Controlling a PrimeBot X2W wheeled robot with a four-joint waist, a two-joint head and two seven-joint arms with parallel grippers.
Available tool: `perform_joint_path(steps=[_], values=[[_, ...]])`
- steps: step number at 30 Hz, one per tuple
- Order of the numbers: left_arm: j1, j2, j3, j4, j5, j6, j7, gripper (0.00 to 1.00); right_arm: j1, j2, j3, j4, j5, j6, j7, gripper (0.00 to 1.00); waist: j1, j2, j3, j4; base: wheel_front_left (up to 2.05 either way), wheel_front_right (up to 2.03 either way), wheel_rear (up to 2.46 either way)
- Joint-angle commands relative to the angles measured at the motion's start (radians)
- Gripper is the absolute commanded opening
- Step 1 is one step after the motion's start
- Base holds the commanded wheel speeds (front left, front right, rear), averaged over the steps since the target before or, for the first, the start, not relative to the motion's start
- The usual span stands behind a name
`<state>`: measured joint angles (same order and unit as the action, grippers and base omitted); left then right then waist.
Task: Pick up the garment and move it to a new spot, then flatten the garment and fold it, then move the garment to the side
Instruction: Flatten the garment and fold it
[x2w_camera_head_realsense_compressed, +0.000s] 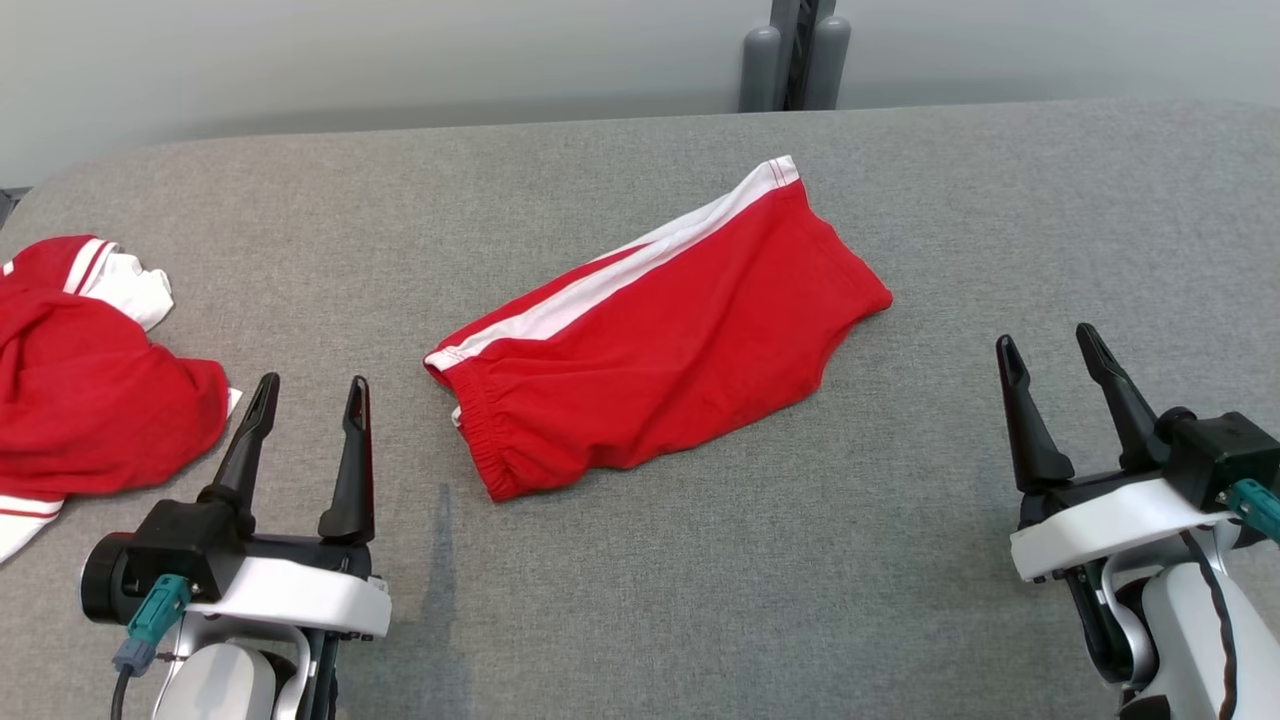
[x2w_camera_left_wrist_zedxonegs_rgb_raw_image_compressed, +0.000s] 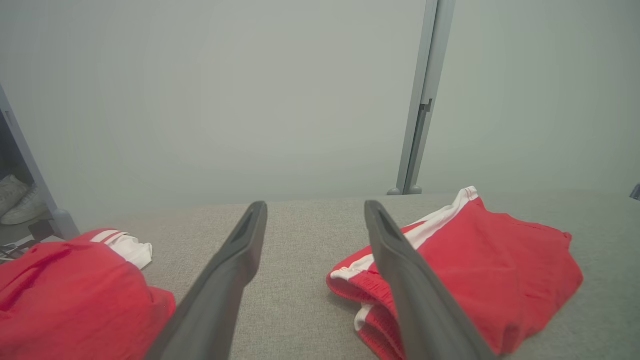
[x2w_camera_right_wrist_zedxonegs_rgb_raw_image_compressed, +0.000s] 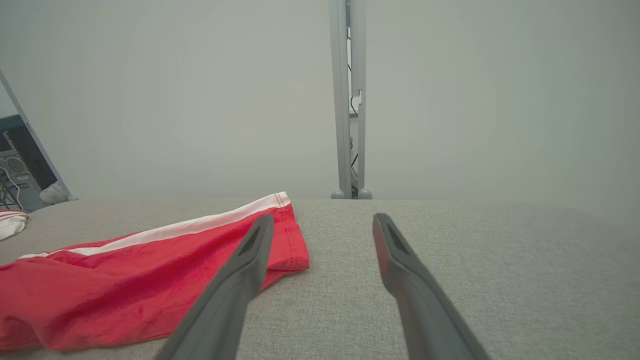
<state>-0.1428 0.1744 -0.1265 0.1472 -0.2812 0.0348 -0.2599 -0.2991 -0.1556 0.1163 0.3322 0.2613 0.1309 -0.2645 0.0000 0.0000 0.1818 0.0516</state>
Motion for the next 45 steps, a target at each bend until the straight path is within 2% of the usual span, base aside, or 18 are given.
perform_joint_path(steps=[1, 5, 12, 21, 29, 30, 31, 32, 37, 45], values=[[-0.011, 0.004, 0.000, 0.002, 0.007, -0.008, -0.003, 1.00, -0.013, -0.008, -0.003, 0.004, -0.001, 0.000, -0.002, 1.00, 0.0000, 0.0000, 0.004, 0.003, 0.00, 0.00, 0.00], [-0.043, 0.005, -0.008, 0.006, 0.007, -0.012, -0.002, 1.00, -0.065, -0.030, -0.038, 0.055, -0.011, 0.000, 0.010, 1.00, 0.0000, 0.0000, 0.027, 0.027, 0.00, 0.00, 0.00], [-0.113, -0.013, -0.013, 0.001, 0.011, -0.024, -0.003, 1.00, -0.217, -0.074, -0.057, 0.200, -0.019, 0.000, 0.024, 1.00, 0.0000, 0.0000, 0.094, 0.116, 0.00, 0.00, 0.00], [-0.166, -0.051, -0.011, -0.007, 0.027, -0.054, -0.003, 1.00, -0.401, -0.098, 0.055, 0.461, 0.001, 0.000, 0.047, 1.00, 0.0000, 0.0000, 0.159, 0.208, 0.00, 0.00, 0.00], [-0.172, -0.076, 0.010, -0.010, 0.047, -0.077, -0.003, 1.00, -0.470, -0.073, 0.108, 0.678, 0.028, 0.000, 0.079, 1.00, 0.0000, 0.0000, 0.170, 0.226, 0.00, 0.00, 0.00], [-0.171, -0.076, 0.014, -0.009, 0.051, -0.078, -0.003, 1.00, -0.472, -0.065, 0.116, 0.698, 0.033, 0.000, 0.093, 0.42, 0.0000, 0.0000, 0.170, 0.224, 0.00, 0.00, 0.00], [-0.169, -0.078, 0.018, -0.009, 0.054, -0.082, -0.003, 1.00, -0.475, -0.057, 0.125, 0.714, 0.042, 0.000, 0.099, 0.07, 0.0000, 0.0000, 0.169, 0.221, 0.00, 0.00, 0.00], [-0.168, -0.078, 0.021, -0.007, 0.056, -0.086, -0.003, 1.00, -0.479, -0.052, 0.131, 0.728, 0.050, 0.000, 0.103, 0.00, 0.0000, 0.0000, 0.168, 0.218, 0.00, 0.00, 0.00], [-0.168, -0.086, 0.031, 0.001, 0.070, -0.094, -0.003, 1.00, -0.479, -0.041, 0.164, 0.759, 0.094, 0.000, 0.081, 0.00, 0.0000, 0.0000, 0.156, 0.197, 0.00, 0.00, 0.00], [-0.136, -0.084, 0.048, 0.014, 0.089, -0.100, -0.003, 1.00, -0.392, -0.030, 0.184, 0.699, 0.174, 0.000, 0.008, 0.00, 0.0000, 0.0000, 0.110, 0.144, 0.00, 0.00, 0.00]])
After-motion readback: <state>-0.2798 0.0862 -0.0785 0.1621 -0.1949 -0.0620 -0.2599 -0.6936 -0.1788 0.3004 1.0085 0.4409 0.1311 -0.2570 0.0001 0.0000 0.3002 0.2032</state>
